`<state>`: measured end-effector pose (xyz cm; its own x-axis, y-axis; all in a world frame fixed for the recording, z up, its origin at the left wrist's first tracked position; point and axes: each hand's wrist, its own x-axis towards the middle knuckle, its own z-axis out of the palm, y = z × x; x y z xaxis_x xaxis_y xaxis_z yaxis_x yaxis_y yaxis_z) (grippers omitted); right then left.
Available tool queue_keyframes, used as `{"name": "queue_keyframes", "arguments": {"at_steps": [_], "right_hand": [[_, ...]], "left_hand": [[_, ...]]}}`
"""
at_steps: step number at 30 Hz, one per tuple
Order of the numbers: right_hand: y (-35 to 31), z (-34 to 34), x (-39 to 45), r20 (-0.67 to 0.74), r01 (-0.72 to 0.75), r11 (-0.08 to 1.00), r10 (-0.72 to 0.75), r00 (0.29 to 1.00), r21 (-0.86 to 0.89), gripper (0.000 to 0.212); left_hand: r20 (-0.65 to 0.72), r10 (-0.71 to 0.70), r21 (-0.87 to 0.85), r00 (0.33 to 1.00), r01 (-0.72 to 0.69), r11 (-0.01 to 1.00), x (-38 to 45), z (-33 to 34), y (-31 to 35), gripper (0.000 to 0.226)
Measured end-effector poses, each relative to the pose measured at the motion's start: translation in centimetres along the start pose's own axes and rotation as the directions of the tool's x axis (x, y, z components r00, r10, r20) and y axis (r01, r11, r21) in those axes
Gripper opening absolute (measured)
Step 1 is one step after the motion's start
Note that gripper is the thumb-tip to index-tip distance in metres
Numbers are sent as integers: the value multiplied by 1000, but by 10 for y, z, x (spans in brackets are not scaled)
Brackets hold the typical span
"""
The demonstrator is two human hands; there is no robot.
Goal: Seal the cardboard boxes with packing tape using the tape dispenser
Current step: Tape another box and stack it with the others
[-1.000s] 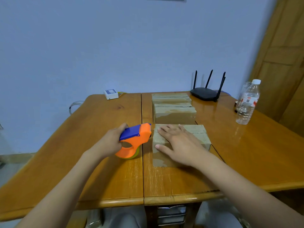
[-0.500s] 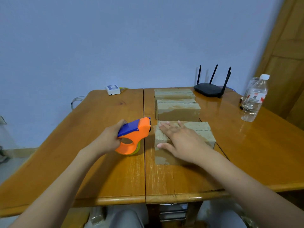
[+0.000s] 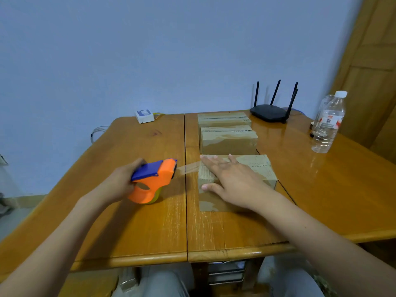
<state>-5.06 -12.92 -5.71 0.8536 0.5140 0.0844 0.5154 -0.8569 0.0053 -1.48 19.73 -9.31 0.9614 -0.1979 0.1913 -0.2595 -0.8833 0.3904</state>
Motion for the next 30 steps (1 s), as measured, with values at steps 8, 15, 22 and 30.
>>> {"name": "queue_keyframes", "arguments": {"at_steps": [8,15,22,30], "right_hand": [[5,8,6,-20,34,999,-34,999,-20,71],[17,-7,19,16,33,998,-32,999,-53,86],[21,-3,24,111,44,997,-37,993,-62,90],[24,-5,13,95,30,995,-39,995,97,76]], "left_hand": [[4,28,52,1000,-29,998,-3,1,0,37],[69,48,109,996,-55,993,5,-1,-1,37],[81,47,133,996,-57,989,8,0,5,33],[59,62,135,996,-70,988,2,-2,1,34]]}}
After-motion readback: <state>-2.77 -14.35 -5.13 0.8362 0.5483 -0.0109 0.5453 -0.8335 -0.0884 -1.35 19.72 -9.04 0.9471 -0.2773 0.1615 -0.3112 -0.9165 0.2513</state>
